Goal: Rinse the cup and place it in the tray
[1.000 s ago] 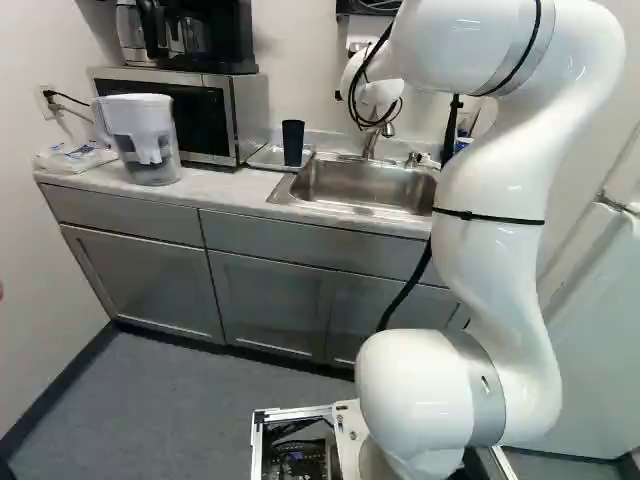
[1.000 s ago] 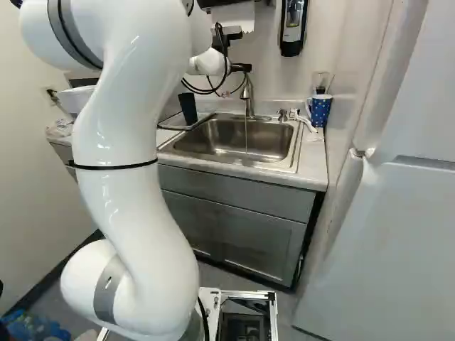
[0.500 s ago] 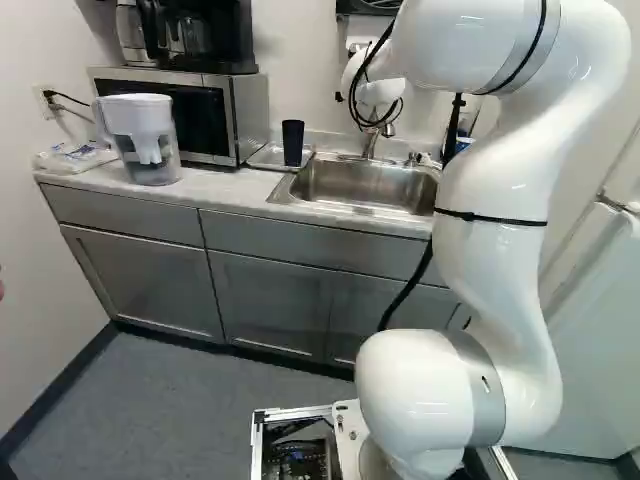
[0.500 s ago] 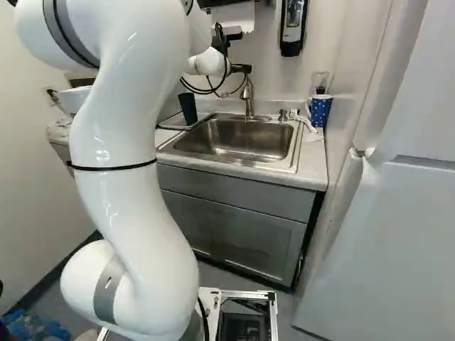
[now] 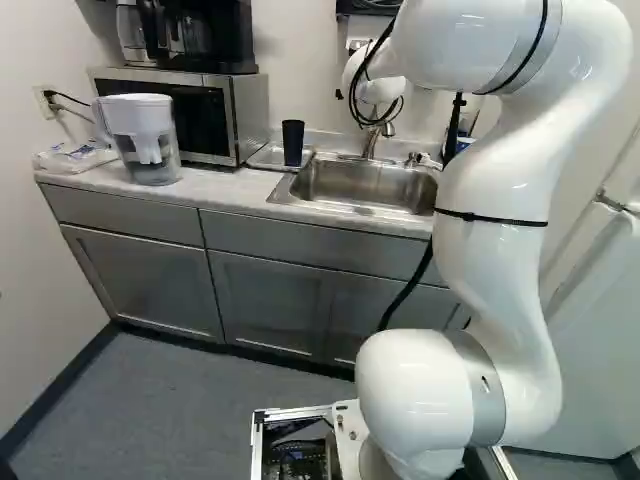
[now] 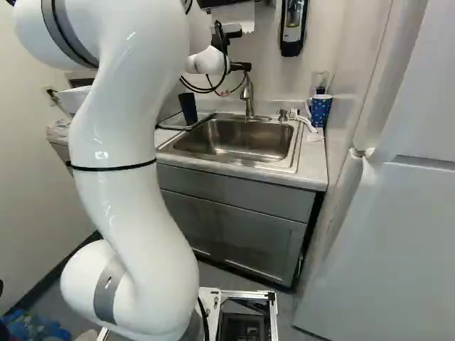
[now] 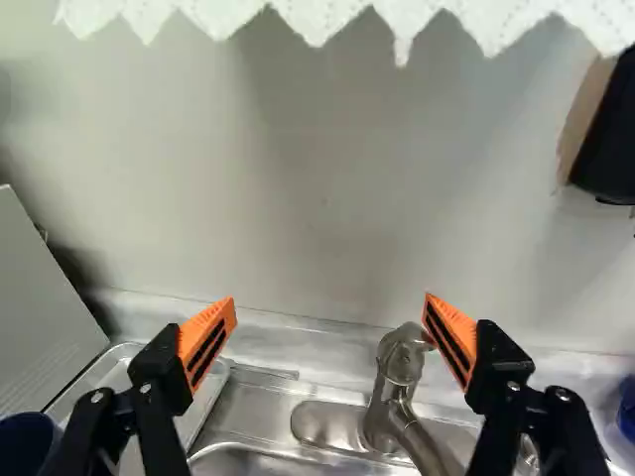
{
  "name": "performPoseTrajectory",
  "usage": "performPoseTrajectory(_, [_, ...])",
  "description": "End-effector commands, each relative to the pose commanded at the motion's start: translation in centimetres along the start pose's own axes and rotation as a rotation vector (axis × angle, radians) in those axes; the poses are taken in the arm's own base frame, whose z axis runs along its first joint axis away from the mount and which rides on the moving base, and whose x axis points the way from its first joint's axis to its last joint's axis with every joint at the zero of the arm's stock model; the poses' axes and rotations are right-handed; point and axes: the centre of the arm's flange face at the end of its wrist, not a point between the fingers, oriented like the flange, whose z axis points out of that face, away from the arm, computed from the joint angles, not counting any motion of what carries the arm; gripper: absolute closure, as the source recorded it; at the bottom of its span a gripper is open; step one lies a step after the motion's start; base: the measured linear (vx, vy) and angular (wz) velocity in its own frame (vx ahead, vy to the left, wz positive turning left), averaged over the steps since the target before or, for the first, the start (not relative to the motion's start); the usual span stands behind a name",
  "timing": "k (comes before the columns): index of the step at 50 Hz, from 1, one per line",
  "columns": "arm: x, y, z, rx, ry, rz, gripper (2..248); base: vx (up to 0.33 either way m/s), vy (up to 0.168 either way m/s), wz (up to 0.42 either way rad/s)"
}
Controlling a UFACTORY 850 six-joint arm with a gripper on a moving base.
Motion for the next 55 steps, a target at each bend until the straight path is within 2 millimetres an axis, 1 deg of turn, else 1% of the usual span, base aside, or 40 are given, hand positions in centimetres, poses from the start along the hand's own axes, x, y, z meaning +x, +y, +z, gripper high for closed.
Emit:
performPoseTrajectory(8, [0.0, 0.2, -0.2, -0.002, -0.001, 0.000, 3, 0.000, 0.000, 0.000])
performPoseTrajectory(18, [-0.1, 1.1, -1.4, -0.017, -0.007, 0.003, 3, 0.000, 0.000, 0.000])
performPoseTrajectory(41, [-0.4, 3.8, -4.9, -0.059, -0.020, 0.010, 3, 0.000, 0.000, 0.000])
performPoseTrajectory(55, [-0.7, 4.3, -7.6, -0.068, -0.038, 0.012, 3, 0.000, 0.000, 0.000])
